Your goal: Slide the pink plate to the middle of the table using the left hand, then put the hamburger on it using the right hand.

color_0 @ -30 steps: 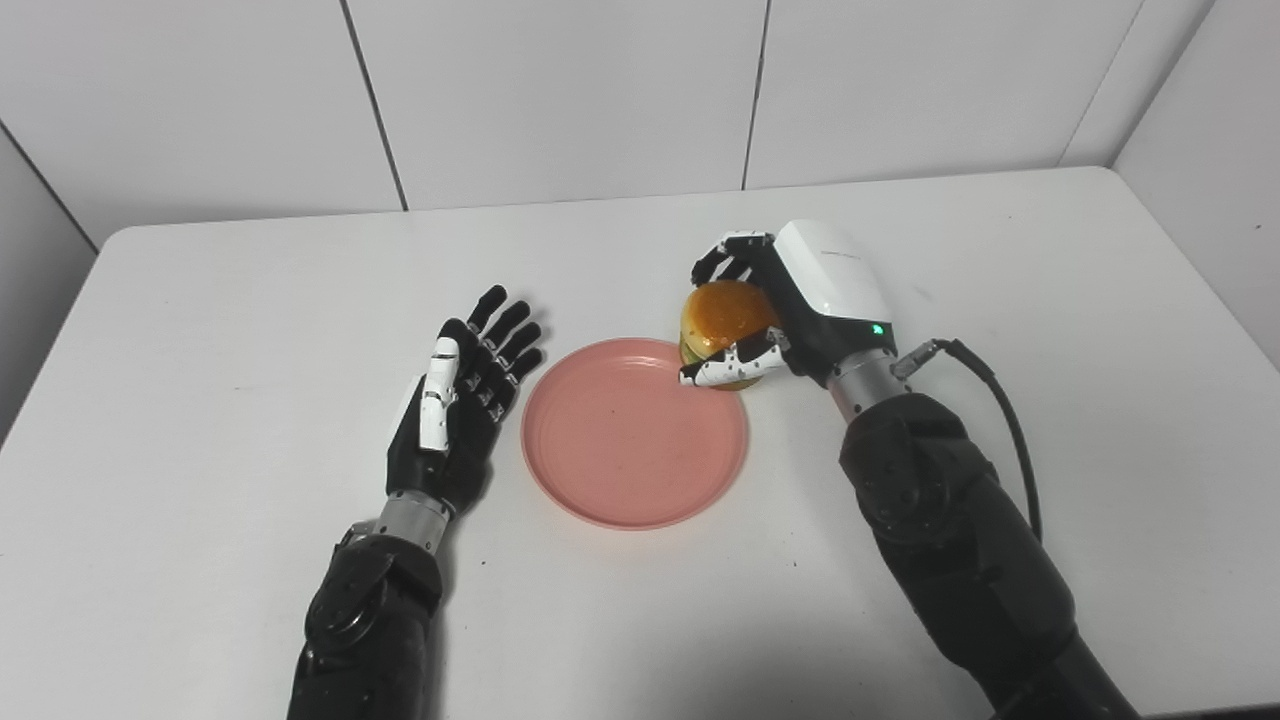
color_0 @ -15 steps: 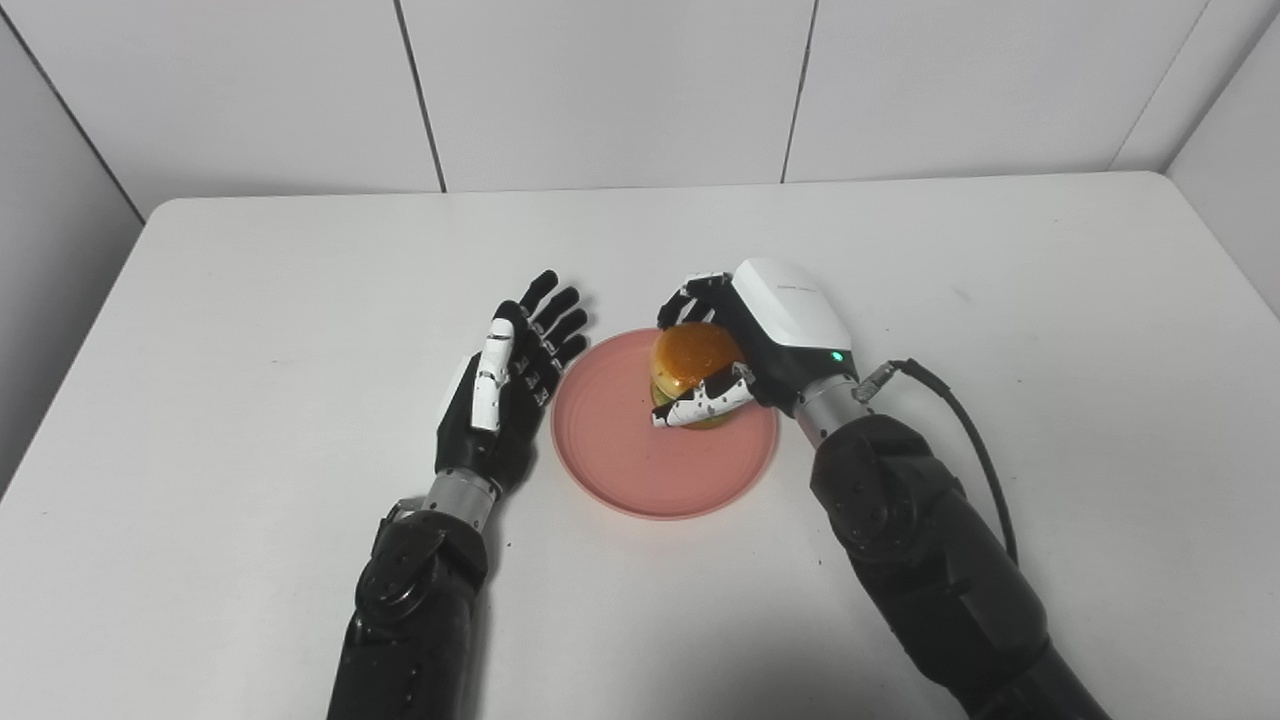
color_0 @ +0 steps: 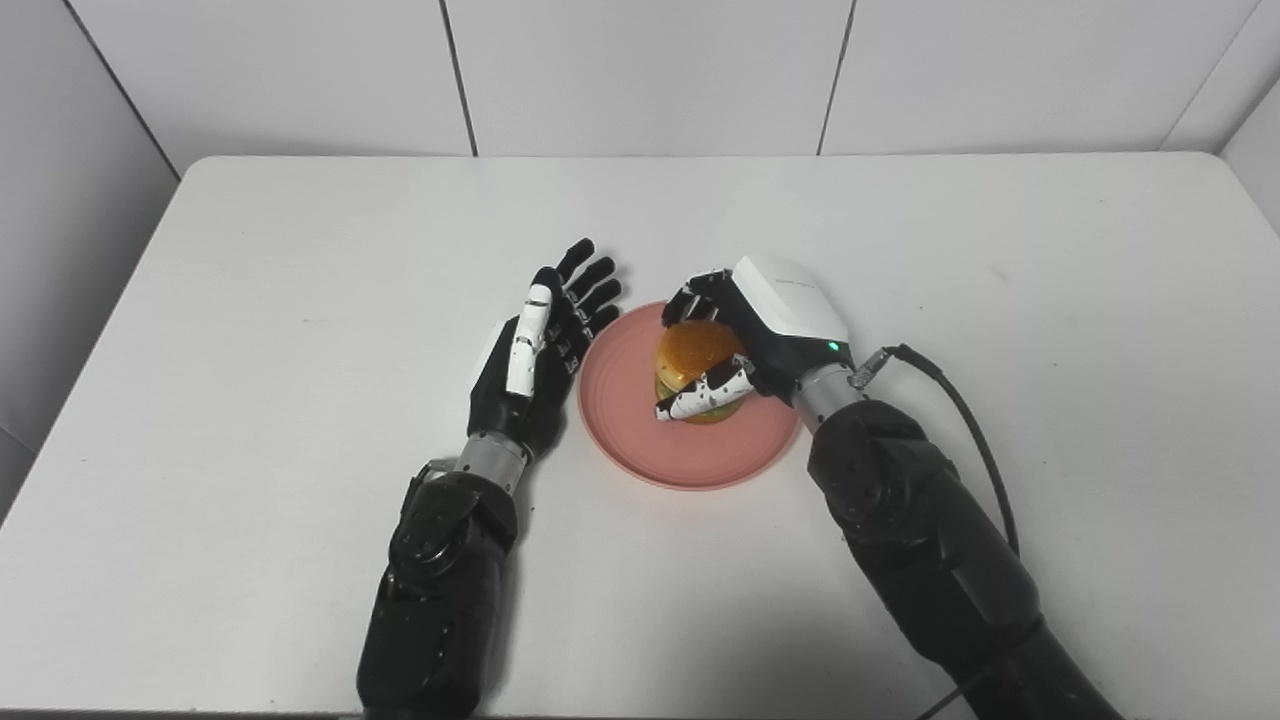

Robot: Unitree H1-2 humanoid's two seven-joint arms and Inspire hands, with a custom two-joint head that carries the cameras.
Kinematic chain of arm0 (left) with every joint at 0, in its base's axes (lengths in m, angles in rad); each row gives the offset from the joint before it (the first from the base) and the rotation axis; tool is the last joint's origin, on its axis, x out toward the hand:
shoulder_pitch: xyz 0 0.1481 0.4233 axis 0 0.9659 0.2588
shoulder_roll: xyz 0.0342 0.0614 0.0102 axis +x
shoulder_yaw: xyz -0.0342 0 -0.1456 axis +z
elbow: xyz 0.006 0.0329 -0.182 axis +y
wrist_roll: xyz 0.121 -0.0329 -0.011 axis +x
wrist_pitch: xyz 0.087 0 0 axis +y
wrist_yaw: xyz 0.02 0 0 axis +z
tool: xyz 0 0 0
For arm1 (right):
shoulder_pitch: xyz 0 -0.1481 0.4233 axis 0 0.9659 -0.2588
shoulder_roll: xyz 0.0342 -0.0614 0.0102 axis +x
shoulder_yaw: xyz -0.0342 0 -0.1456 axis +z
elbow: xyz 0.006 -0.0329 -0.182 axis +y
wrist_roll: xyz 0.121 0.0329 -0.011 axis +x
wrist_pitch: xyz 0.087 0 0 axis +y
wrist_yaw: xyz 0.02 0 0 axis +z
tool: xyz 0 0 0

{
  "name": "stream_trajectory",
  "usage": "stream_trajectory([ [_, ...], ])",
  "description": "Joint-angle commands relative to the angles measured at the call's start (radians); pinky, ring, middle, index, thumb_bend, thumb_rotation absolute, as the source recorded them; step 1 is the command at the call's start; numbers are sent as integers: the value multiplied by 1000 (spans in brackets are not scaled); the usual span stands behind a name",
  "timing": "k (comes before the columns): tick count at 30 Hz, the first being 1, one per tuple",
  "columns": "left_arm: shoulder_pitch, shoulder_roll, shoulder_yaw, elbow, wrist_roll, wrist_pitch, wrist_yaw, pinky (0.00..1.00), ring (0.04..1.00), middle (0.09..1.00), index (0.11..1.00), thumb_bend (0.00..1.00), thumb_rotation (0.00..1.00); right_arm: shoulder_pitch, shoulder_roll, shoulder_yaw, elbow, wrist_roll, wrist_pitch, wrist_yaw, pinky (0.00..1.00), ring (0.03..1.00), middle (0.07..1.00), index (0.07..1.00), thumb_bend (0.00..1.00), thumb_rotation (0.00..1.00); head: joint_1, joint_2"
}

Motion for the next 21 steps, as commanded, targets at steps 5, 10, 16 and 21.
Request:
stream_trajectory([
  [5,45,-11,-10,27,20,81,30,903,893,899,897,405,1000,-38,7,11,-7,-1,-56,-14,231,327,414,527,523,1,3,4],
  [10,46,-11,-9,25,17,81,27,905,894,902,900,398,1000,-40,1,23,-10,-10,-47,3,240,338,417,527,523,1,1,6],
  [16,45,-7,-11,26,19,80,24,903,896,903,898,406,1000,-44,-6,33,-10,-24,-37,20,249,347,419,527,523,0,-1,7],
  [21,47,-8,-9,23,16,84,24,904,897,903,897,406,1000,-43,-5,35,-20,-32,-33,24,266,368,430,526,524,2,-3,6],
])
